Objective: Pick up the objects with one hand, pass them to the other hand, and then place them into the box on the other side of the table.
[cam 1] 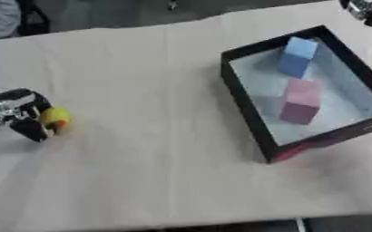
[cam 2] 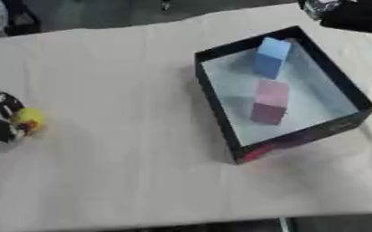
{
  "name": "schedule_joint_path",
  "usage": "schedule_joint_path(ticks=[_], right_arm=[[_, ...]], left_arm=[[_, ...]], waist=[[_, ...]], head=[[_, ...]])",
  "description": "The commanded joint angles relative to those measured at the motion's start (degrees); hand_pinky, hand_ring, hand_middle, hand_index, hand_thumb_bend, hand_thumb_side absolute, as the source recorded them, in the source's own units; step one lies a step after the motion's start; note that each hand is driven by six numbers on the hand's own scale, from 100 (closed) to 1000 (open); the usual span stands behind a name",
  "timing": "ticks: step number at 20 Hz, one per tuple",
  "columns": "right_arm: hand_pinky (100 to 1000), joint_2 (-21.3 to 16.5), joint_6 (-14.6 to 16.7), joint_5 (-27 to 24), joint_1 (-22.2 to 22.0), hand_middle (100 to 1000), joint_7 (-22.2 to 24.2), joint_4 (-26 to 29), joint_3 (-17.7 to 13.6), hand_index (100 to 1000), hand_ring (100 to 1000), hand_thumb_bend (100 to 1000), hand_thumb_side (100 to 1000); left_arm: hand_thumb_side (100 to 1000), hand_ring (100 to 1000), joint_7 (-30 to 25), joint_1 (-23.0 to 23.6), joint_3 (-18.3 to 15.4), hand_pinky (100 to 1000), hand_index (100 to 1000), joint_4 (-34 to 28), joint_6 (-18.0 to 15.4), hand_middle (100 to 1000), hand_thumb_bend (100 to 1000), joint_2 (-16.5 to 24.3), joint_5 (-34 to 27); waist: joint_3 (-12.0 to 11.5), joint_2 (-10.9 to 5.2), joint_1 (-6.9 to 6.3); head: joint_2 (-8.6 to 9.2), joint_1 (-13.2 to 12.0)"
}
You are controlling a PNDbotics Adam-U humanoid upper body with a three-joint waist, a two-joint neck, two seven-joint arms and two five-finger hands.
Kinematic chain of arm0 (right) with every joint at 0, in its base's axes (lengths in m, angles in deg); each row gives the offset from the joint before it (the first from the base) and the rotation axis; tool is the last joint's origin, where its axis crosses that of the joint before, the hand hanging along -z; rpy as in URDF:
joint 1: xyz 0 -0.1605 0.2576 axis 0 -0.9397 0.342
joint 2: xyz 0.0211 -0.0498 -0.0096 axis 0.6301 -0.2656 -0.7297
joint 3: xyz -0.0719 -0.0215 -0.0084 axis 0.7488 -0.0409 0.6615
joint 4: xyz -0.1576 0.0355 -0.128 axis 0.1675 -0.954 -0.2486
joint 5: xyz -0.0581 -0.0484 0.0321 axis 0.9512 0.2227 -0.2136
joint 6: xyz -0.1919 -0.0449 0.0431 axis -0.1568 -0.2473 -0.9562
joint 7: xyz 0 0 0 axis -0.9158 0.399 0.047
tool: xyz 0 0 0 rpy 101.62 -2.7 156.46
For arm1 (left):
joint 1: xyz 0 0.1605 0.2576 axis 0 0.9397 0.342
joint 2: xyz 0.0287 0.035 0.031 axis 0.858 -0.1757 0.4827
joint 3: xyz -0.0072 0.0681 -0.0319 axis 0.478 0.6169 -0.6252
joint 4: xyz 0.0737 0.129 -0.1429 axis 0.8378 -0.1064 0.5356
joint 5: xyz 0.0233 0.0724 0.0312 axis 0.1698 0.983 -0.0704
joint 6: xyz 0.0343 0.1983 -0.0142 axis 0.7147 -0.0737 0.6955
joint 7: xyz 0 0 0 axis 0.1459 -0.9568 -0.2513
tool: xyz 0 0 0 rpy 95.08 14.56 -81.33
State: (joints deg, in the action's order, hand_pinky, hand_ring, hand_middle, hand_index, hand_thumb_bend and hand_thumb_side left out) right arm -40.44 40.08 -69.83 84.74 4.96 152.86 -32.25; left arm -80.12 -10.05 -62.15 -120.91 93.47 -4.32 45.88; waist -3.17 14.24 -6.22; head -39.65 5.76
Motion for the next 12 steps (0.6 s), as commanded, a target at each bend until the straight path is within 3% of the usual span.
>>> schedule_joint_path(ticks=[1, 6, 12], right_arm=[[918, -1.1, 0.3, -0.3, 1.0, 810, 0.1, 0.4, -0.8, 850, 870, 321, 223], [918, -1.1, 0.3, -0.7, 1.1, 809, 0.1, 0.7, -0.7, 848, 869, 319, 220], [918, -0.9, 0.4, -1.1, 2.1, 813, 1.0, 1.9, 0.4, 852, 873, 320, 217]], left_arm=[[100, 758, 1.0, -0.2, -1.7, 822, 563, -3.5, 0.2, 680, 124, 3.2, -0.9], [100, 753, 1.7, 0.7, -3.3, 821, 574, -8.2, 0.5, 672, 161, 4.5, -1.8], [100, 750, 4.5, 2.1, -6.5, 836, 583, -15.1, 0.6, 670, 100, 4.5, -5.1]], waist=[[-0.1, -1.02, 0.13], [-0.3, -1.23, 0.16], [-0.6, -1.4, 0.38]], head=[[0.4, 0.3], [0.48, 0.7], [0.8, 1.5]])
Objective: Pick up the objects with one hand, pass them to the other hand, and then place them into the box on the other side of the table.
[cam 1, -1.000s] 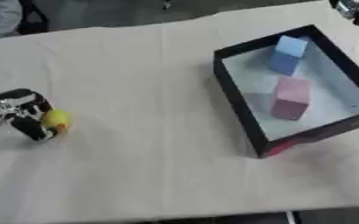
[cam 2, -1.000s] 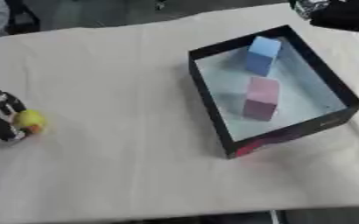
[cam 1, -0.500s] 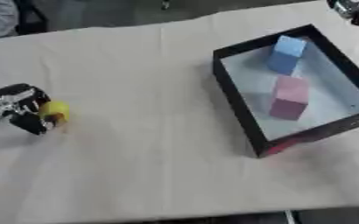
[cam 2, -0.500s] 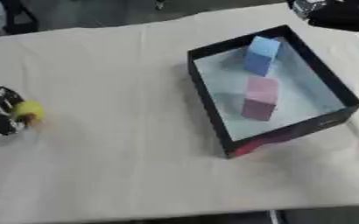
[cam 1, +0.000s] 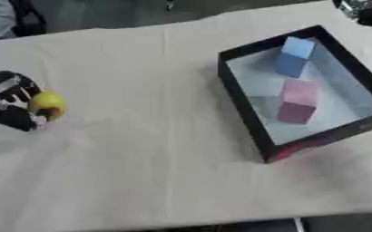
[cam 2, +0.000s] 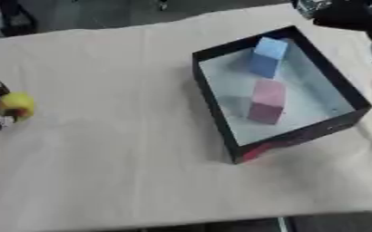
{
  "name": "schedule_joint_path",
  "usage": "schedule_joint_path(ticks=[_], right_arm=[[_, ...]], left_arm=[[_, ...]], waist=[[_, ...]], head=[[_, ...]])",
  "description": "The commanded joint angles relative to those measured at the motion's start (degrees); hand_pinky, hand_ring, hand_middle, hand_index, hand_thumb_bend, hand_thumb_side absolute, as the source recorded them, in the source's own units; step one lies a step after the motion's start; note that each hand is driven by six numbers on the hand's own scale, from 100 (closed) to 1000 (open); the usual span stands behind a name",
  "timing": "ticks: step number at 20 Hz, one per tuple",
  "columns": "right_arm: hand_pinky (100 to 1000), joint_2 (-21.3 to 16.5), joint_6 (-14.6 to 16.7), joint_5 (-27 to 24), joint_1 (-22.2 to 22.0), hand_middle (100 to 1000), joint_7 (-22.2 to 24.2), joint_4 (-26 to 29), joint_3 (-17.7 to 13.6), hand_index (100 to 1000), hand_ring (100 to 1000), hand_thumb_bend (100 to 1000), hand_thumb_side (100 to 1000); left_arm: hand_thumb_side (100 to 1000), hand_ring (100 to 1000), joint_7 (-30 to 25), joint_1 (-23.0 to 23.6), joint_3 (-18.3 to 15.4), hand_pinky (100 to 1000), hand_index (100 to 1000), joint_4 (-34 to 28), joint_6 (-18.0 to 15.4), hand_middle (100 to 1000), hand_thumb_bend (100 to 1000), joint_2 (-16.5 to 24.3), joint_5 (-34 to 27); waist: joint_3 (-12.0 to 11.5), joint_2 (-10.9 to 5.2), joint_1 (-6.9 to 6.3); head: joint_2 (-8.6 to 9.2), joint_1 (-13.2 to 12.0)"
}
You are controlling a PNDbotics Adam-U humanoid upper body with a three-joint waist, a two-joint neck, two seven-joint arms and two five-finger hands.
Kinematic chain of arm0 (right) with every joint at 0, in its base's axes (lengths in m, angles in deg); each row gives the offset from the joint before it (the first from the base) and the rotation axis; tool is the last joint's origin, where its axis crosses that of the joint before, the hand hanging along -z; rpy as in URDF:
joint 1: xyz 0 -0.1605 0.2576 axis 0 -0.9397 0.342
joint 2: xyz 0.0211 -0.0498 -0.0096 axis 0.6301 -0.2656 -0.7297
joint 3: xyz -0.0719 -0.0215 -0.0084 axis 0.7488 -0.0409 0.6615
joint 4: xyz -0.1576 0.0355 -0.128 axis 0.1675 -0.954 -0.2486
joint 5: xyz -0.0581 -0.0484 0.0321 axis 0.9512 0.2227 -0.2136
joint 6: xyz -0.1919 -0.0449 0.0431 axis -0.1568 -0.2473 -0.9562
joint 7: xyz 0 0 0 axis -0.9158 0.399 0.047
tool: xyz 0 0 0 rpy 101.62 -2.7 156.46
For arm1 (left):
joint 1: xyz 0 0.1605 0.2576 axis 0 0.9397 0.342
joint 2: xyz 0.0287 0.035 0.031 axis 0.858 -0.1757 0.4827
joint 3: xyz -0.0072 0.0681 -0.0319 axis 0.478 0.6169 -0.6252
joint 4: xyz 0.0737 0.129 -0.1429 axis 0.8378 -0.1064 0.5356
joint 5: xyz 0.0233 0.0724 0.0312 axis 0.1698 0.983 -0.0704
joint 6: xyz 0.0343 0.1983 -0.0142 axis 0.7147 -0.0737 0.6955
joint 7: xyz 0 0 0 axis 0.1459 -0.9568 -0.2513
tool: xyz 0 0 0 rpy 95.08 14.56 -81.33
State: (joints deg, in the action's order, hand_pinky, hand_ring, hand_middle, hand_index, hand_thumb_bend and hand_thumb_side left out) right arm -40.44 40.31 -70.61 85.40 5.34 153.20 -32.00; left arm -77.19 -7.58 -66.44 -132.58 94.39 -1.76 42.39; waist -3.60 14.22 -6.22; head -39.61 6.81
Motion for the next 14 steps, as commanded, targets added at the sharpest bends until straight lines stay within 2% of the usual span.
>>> schedule_joint_path(ticks=[1, 7, 8, 9, 14], right_arm=[[918, -0.7, 0.1, -0.2, 2.1, 815, 1.2, 2.0, 0.7, 855, 874, 321, 217], [920, 1.6, -0.5, 2.1, 7.1, 841, 6.5, 3.5, 4.9, 875, 886, 324, 247], [920, 2.2, -0.6, 2.7, 8.0, 846, 7.5, 3.6, 5.7, 877, 888, 414, 233], [920, 2.8, -0.7, 3.4, 8.8, 848, 8.5, 3.6, 6.5, 878, 889, 327, 250], [920, 4.0, -0.7, 5.4, 10.2, 848, 12.4, 3.3, 6.7, 878, 889, 327, 250]], left_arm=[[100, 747, 2.5, -0.3, -2.6, 837, 585, -4.7, -0.7, 667, 100, 1.6, -2.5], [119, 732, 8.3, 1.4, -4.1, 839, 586, -9.5, -3.6, 649, 100, -0.9, -8.4], [104, 730, 9.3, 1.6, -4.4, 839, 588, -9.9, -3.7, 649, 100, -1.4, -9.0], [119, 730, 10.3, 1.8, -4.5, 840, 589, -10.2, -3.7, 648, 100, -1.9, -9.4], [119, 730, 15.3, 2.2, -3.3, 840, 589, -9.8, -3.9, 648, 100, -2.5, -11.2]], waist=[[-0.2, -1.43, 0.41], [-0.5, -1.58, 0.61], [-0.5, -1.58, 0.65], [-0.6, -1.59, 0.68], [-0.4, -1.59, 0.68]], head=[[0.74, 0.6], [0.33, 2.0], [0.05, 2.2], [-0.31, 2.4], [-0.78, 2.5]])
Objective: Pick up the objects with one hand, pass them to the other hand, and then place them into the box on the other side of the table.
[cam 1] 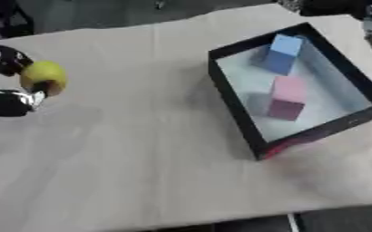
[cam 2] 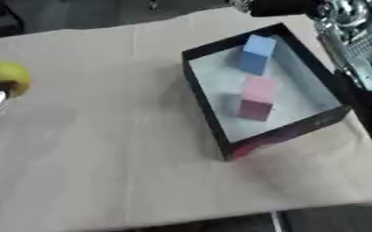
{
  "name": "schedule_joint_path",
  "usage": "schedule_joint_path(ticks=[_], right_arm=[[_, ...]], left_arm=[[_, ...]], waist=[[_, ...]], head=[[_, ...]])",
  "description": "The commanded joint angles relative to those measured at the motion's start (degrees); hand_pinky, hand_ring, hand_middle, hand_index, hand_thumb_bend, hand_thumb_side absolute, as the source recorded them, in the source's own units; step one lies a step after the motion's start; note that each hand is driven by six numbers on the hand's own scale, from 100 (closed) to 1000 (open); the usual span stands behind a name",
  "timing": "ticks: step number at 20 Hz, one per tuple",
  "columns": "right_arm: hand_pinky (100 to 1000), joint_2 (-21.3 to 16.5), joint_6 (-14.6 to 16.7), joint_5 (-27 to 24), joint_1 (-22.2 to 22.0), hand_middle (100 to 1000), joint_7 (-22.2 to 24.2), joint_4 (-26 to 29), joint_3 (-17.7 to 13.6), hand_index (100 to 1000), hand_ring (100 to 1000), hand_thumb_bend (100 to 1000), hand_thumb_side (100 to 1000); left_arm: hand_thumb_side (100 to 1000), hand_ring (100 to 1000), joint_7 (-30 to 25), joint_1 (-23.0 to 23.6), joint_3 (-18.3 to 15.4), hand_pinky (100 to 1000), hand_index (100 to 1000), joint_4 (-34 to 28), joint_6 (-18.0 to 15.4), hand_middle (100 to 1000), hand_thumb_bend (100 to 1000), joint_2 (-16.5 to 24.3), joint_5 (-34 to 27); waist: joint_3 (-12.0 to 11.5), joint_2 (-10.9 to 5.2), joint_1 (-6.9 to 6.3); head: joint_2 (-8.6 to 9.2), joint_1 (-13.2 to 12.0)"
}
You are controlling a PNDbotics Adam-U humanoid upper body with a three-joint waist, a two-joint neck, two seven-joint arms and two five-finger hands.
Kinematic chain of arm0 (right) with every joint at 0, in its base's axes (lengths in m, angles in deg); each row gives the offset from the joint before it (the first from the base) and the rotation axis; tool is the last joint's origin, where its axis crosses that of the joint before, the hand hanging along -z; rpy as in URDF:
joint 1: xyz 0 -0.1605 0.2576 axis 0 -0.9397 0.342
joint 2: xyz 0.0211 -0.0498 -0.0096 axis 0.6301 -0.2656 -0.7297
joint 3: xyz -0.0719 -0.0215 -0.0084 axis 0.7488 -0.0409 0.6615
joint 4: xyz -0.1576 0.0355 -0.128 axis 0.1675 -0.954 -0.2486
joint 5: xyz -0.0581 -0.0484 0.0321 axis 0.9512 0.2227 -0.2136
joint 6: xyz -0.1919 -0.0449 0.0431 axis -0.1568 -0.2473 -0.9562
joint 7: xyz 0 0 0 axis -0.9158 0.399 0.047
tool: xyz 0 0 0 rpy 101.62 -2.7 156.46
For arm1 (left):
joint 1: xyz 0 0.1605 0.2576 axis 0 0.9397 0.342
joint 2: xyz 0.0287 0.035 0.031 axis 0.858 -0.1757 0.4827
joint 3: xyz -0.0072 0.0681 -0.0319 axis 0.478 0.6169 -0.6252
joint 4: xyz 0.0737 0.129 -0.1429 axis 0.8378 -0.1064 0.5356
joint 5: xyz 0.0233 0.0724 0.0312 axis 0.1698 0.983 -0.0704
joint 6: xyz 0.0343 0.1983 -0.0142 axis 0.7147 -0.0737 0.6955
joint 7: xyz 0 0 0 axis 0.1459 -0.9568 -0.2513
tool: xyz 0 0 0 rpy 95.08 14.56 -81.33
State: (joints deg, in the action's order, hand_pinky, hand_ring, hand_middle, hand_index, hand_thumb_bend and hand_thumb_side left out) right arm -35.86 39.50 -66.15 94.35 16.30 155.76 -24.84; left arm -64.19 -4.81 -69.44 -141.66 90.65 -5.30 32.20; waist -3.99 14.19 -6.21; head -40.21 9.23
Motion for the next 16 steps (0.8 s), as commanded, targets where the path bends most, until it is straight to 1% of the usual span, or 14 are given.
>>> schedule_joint_path(ticks=[1, 4, 5, 6, 8, 12, 16], right_arm=[[920, -0.6, 0.1, 1.0, 1.3, 848, 1.7, 0.7, -0.6, 878, 889, 327, 250], [920, -0.5, 0.2, 1.2, 1.3, 848, 2.0, 0.6, -0.7, 878, 889, 327, 250], [921, -0.3, 0.4, 1.1, 1.6, 865, 2.2, 0.9, -0.4, 882, 896, 341, 227], [921, 0.6, 0.8, 0.7, 2.4, 864, 2.7, 1.7, 0.4, 880, 896, 342, 222], [921, 3.1, 0.5, 0.8, 4.6, 862, 4.3, 2.7, 2.9, 878, 896, 346, 212], [921, 8.8, 0.2, 3.9, 7.2, 862, 7.9, 0.9, 8.2, 878, 897, 353, 204], [921, 13.3, 1.5, 8.0, 8.9, 864, 12.0, -1.5, 10.2, 879, 898, 357, 209]], left_arm=[[119, 730, 3.1, -0.5, -0.1, 840, 589, -0.6, -0.3, 648, 100, 1.0, -1.4], [119, 730, 4.2, -0.5, 0.3, 840, 589, -0.2, -0.5, 648, 100, 1.0, -2.1], [136, 721, 4.5, -0.6, 0.1, 844, 589, -0.4, -0.6, 638, 100, 0.8, -2.3], [138, 721, 5.1, -0.7, -0.7, 844, 590, -1.2, -1.0, 637, 100, -0.1, -2.6], [143, 720, 6.7, 0.0, -2.0, 846, 591, -3.3, -1.0, 636, 100, -2.5, -2.4], [152, 718, 10.3, 1.0, -1.5, 848, 590, -4.1, -0.6, 633, 100, -7.8, -0.1], [168, 717, 13.4, 1.7, -1.0, 852, 589, -4.3, -1.3, 630, 100, -10.4, 0.2]], waist=[[0.0, -1.55, 0.66], [0.0, -1.55, 0.65], [-0.2, -1.56, 0.84], [-0.9, -1.47, 1.18], [-1.1, -1.35, 1.36], [-1.0, -1.49, 1.21], [-1.1, -1.43, 1.15]], head=[[-0.19, 0.1], [-0.19, 0.1], [-0.59, 0.5], [-0.81, 1.1], [-0.76, 1.3], [-0.64, 0.9], [-0.24, 0.6]])
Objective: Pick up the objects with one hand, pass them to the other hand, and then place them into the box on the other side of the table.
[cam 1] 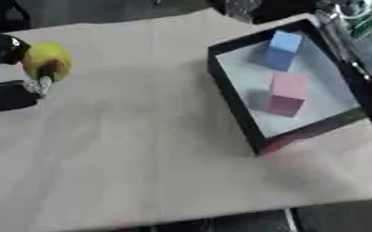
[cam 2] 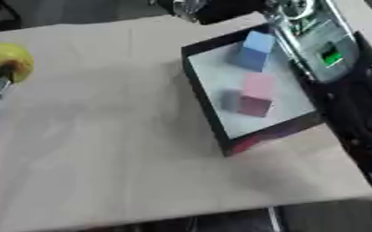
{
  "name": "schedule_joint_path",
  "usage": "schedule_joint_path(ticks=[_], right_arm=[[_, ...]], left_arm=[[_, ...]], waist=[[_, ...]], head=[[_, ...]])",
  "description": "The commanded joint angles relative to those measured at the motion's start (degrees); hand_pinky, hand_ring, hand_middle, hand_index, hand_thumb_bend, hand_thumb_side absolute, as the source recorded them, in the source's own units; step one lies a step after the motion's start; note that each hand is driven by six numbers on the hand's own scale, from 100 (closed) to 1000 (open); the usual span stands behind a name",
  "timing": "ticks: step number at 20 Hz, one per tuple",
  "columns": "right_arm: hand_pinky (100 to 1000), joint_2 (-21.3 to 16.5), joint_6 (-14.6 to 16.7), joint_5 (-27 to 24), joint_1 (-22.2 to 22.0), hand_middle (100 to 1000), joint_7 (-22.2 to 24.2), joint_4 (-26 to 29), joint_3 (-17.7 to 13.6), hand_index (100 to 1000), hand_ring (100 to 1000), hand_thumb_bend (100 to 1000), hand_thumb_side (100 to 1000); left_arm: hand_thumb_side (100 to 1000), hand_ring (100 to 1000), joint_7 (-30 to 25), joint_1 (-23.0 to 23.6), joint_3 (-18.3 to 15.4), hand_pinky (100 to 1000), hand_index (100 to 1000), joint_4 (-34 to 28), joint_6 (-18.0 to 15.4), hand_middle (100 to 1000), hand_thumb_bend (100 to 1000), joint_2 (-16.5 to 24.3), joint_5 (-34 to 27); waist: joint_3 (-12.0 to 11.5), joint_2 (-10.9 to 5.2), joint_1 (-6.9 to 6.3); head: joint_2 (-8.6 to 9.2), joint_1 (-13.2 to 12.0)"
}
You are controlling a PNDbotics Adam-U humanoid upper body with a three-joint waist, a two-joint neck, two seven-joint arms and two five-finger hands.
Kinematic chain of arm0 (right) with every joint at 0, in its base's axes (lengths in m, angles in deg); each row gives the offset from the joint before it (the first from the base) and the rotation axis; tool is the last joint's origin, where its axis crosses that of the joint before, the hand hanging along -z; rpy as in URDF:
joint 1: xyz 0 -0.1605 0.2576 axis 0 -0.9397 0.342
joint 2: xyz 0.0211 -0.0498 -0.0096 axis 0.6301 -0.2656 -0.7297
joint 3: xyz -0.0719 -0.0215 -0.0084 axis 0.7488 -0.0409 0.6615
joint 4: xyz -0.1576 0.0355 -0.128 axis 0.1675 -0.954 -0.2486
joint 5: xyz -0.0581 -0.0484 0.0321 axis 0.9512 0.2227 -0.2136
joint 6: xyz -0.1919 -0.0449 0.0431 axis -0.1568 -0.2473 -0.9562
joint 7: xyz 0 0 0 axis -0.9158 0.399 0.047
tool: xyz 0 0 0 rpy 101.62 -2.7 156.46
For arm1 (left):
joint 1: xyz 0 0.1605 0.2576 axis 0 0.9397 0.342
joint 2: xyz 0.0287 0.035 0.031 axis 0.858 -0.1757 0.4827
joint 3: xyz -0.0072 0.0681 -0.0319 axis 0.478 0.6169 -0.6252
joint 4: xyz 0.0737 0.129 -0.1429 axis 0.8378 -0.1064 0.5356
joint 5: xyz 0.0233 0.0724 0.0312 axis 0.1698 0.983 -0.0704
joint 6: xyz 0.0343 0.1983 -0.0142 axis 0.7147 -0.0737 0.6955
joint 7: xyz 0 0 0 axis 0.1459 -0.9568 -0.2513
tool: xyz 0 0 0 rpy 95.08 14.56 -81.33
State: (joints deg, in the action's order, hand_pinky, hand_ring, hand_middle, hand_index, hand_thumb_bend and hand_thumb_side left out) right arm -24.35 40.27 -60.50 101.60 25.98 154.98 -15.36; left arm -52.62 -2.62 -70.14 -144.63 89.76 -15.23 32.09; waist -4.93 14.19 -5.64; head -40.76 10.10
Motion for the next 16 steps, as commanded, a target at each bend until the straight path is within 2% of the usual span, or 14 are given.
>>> schedule_joint_path(ticks=[1, 7, 16], right_arm=[[921, 2.7, 1.0, 3.1, 2.0, 864, 3.3, -1.3, 0.9, 879, 898, 358, 214], [921, 6.8, 1.9, 8.3, 3.4, 867, 8.3, -3.7, 1.3, 881, 899, 357, 221], [921, 11.1, 2.4, 11.7, 5.4, 865, 9.6, -7.6, 2.8, 877, 898, 356, 206]], left_arm=[[172, 717, 2.3, -0.4, -0.2, 853, 589, -1.4, -0.6, 629, 100, -0.9, 0.2], [179, 715, 5.0, -0.1, 0.1, 853, 587, -2.1, -2.2, 626, 100, -3.0, 0.8], [185, 714, 7.1, 0.1, 0.7, 853, 586, -3.7, -4.5, 623, 100, -4.7, 1.2]], waist=[[-0.2, -1.39, 0.59], [-0.4, -1.21, 0.66], [-1.0, -1.05, 0.78]], head=[[0.41, -0.3], [1.08, -0.1], [1.8, 1.0]])
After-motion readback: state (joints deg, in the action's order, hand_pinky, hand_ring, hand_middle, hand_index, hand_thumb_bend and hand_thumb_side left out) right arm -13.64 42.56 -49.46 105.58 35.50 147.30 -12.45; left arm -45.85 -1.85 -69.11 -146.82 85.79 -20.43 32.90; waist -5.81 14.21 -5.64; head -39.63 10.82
